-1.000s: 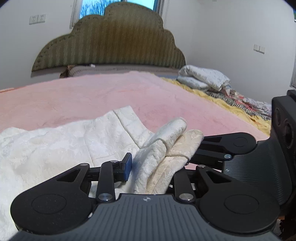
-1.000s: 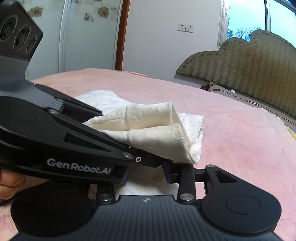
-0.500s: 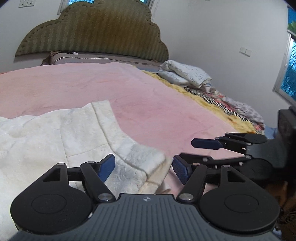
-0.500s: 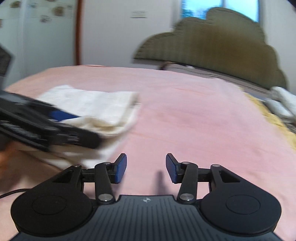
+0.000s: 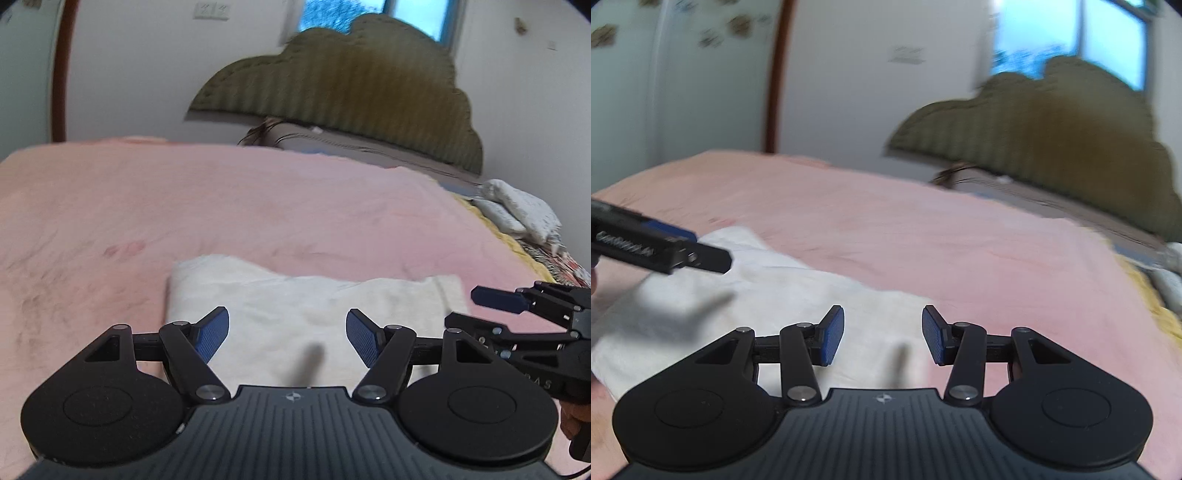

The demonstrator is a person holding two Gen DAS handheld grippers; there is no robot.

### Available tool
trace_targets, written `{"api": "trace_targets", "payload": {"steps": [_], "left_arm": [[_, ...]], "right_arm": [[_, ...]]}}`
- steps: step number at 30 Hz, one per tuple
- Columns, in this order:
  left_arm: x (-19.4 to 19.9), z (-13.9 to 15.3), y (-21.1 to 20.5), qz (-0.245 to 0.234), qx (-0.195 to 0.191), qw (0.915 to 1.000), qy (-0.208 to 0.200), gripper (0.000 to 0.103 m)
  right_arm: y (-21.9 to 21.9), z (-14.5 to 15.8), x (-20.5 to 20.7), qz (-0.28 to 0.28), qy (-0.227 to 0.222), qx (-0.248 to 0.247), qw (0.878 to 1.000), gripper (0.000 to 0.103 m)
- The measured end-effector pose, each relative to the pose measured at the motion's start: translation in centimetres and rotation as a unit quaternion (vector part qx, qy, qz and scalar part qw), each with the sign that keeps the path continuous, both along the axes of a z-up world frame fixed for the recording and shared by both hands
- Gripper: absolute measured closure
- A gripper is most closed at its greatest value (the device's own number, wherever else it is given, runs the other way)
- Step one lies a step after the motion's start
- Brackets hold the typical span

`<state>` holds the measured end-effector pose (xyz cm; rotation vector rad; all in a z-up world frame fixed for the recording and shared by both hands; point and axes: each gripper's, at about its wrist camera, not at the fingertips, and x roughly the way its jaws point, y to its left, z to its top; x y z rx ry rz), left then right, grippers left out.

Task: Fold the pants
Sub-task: 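Release the pants from the left tool and flatten the folded bundle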

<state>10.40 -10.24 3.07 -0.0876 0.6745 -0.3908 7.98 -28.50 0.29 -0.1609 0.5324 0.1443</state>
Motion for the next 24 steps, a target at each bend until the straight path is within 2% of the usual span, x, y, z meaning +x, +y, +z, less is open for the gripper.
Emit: {"api": "trace_targets", "payload": {"steps": [2,4,5,8,12,14,16,17,20,24], "left_arm": [[0.5,-0.9,0.3,-0.002,0.007,0.9998,0.017,0.03],[0.5,-1.9,-0.2,-0.01,0.033,0.9993,0.01,0.03],[0.3,-2.1,-0.4,-0.014,0.043,0.999,0.004,0.03],[-0.9,-1.8,-0.4,-0.023,0.048,0.9984,-0.019,0.03],[-1.7,-1.5,0.3,-0.026,0.032,0.999,-0.017,0.03],[-1.8,-2.0,-0.2,-0.032,0.049,0.9981,-0.015,0.03],[-1.8,-2.7,-0.9,-0.034,0.077,0.9963,-0.017,0.03],[-1.9,-2.8,-1.1,-0.032,0.085,0.9956,-0.022,0.03],[-2.2,-2.9,-1.7,-0.033,0.099,0.994,-0.031,0.028],[-2.4,-3.0,-1.8,-0.03,0.104,0.9936,-0.033,0.026]], "right_arm": [[0.5,-1.2,1.1,0.009,0.034,-0.011,0.999,0.057],[0.8,-2.7,1.2,-0.006,0.06,-0.047,0.997,0.058],[0.5,-3.1,1.0,-0.013,0.062,-0.041,0.997,0.057],[-0.2,-2.4,-0.7,-0.029,0.045,-0.017,0.998,0.057],[0.5,-1.6,-3.7,0.014,0.025,0.013,1.0,0.057],[1.4,-2.0,-4.3,0.035,0.033,0.006,0.999,0.057],[2.4,-3.3,-4.1,0.035,0.047,-0.034,0.998,0.057],[2.7,-3.6,-4.0,0.031,0.044,-0.038,0.998,0.057],[2.0,-3.7,-3.9,0.017,0.044,-0.002,0.999,0.057],[2.0,-3.9,-4.0,0.016,0.041,0.001,0.999,0.057]]}}
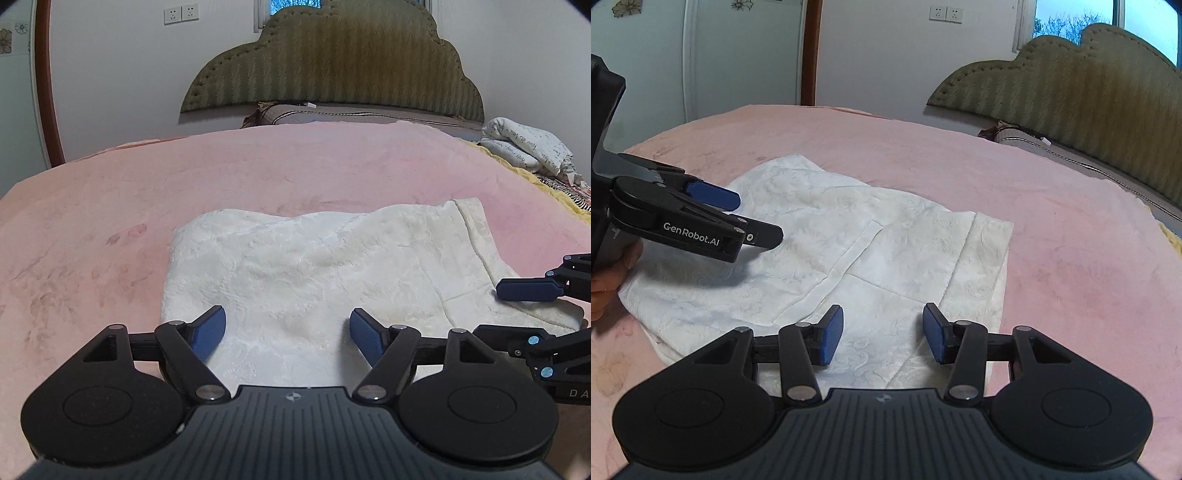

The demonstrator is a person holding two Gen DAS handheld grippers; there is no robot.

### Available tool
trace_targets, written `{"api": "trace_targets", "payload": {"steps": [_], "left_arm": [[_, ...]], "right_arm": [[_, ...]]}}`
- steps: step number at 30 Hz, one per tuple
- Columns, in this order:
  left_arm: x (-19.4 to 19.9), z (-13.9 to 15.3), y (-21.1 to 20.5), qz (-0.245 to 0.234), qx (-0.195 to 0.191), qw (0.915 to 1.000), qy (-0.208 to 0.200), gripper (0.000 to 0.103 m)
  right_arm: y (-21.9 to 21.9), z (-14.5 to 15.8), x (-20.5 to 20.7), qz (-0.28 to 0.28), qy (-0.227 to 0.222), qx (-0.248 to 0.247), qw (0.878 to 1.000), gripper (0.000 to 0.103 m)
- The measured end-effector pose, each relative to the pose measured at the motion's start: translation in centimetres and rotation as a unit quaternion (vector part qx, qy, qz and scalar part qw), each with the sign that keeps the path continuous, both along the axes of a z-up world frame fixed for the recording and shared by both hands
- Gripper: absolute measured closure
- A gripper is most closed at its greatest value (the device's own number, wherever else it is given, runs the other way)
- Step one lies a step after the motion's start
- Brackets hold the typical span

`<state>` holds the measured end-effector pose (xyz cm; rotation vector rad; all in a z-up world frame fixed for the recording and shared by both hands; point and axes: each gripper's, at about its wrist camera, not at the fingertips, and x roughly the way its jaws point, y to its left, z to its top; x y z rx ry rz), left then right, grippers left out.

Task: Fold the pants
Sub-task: 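Release the pants from the left tool and flatten the folded bundle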

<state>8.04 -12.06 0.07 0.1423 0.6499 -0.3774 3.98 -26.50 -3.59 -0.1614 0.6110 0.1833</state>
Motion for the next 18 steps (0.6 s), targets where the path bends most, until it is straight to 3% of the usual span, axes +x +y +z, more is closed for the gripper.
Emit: {"api": "trace_targets", "payload": {"steps": [18], "left_arm": [[-0.09,0.43,-0.25,0.005,0.013,0.9999,0.002,0.022]], "right_arm": [[-0.16,0.17,0.15,-0.006,0.003,0.007,1.0,0.053]]}}
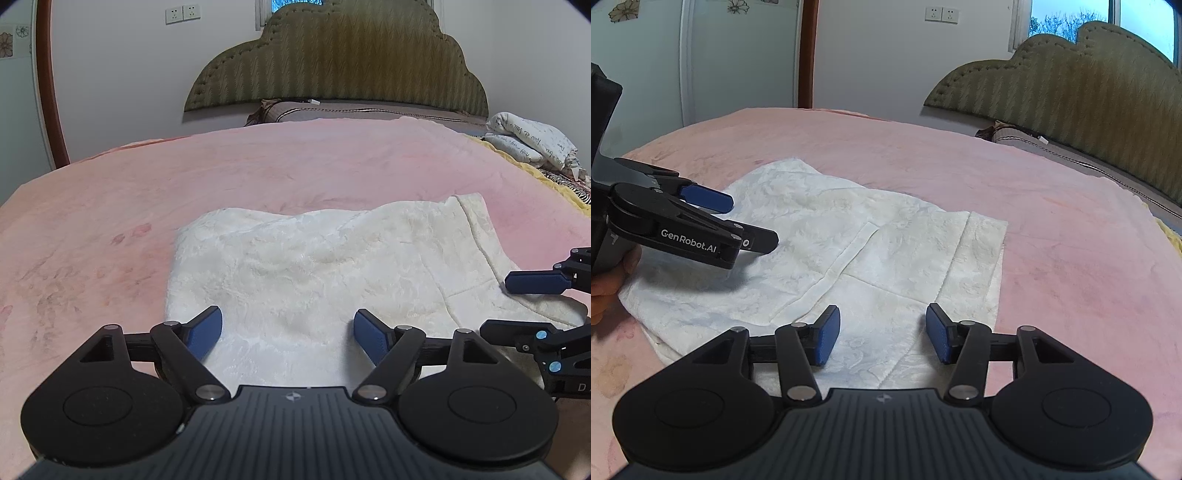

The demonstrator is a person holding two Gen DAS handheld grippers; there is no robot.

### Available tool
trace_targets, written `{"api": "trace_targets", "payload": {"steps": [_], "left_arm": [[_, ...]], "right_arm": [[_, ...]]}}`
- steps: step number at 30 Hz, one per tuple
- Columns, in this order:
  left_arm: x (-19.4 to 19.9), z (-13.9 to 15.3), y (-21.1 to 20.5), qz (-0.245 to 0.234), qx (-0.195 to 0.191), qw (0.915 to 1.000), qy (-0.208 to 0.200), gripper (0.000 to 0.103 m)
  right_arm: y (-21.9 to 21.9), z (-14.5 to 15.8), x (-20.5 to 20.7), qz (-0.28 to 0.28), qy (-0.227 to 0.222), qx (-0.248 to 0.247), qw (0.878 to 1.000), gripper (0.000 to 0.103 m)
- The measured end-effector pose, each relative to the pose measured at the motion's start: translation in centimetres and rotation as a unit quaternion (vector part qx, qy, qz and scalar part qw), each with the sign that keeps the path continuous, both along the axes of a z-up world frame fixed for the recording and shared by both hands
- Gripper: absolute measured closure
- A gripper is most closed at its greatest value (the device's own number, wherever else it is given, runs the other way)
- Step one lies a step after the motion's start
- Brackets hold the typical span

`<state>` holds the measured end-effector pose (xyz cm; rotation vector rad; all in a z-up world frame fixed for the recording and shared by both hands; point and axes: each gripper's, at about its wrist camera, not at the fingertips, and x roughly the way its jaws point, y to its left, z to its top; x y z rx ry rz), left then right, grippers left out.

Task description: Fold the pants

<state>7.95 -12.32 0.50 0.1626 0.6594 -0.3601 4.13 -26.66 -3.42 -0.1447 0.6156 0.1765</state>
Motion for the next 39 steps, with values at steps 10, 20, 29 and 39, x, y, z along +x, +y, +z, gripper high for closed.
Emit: {"api": "trace_targets", "payload": {"steps": [10,20,29,39], "left_arm": [[0.4,2.1,5.5,0.007,-0.072,0.9971,0.021,0.011],[5.1,-0.7,12.3,-0.012,-0.243,0.9484,0.204,0.011],[7.9,-2.7,12.4,-0.08,-0.341,0.8956,0.275,0.004],[7.3,-2.9,8.6,-0.08,-0.327,0.9083,0.249,0.02]], "right_arm": [[-5.6,0.8,-0.3,-0.022,0.018,0.102,0.994,0.044],[-13.7,-2.4,1.7,-0.017,0.084,0.317,0.945,0.042],[-15.4,-4.2,5.2,0.079,0.138,0.419,0.894,0.041],[-13.2,-3.7,7.9,0.086,0.131,0.411,0.898,0.055]]}}
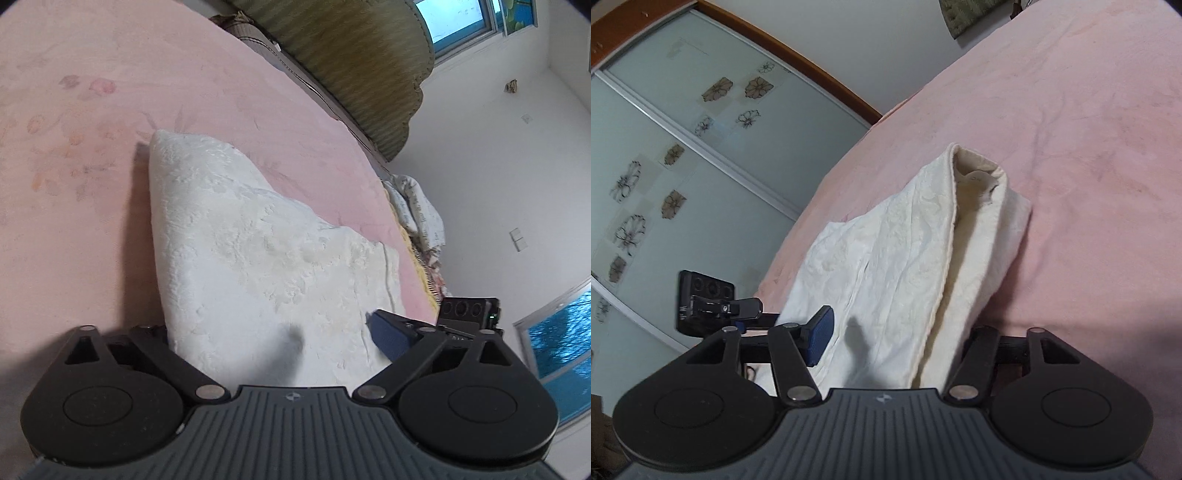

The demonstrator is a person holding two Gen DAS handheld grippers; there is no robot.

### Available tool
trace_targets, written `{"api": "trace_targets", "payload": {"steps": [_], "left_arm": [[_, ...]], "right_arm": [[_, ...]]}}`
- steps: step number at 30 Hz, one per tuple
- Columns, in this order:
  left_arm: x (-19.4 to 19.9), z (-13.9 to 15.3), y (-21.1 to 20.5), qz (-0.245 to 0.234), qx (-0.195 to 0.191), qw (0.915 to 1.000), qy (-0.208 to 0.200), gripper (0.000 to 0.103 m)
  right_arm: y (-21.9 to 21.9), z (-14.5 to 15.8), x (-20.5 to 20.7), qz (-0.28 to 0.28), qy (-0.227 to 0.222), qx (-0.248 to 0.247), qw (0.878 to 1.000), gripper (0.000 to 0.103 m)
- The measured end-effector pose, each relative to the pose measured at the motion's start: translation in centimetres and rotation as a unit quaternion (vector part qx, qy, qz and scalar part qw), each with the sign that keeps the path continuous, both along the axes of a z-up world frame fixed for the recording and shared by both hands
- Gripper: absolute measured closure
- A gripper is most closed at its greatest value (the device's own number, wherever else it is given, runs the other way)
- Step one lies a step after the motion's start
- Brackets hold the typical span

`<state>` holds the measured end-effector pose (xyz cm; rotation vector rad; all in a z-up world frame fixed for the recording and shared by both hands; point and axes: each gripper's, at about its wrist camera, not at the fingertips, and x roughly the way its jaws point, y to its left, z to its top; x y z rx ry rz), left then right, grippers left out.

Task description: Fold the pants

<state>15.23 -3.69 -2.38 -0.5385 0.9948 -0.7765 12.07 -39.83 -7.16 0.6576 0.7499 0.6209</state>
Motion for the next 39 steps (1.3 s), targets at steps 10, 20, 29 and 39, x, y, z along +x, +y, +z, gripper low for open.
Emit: {"api": "trace_targets", "payload": {"steps": [10,20,29,39], "left_arm": [[-3.3,2.3,0.1,0.029,0.08,0.9889,-0.122,0.084],[-3.6,7.1,3.5,0.087,0.151,0.9574,-0.23,0.084],[2.1,6.4,7.0,0.127,0.215,0.9462,-0.206,0.077],[2.7,4.4,8.9,0.165,0.262,0.9357,-0.169,0.018]], "right_arm": [[2.6,3.7,-2.0,-0.029,-0.04,-0.029,0.998,0.076],[8.1,7.5,2.7,0.014,-0.096,-0.04,0.995,0.076],[11.5,4.8,11.3,0.004,-0.072,-0.048,0.996,0.076],[9.1,2.0,10.2,-0.037,-0.014,-0.078,0.996,0.051]]}}
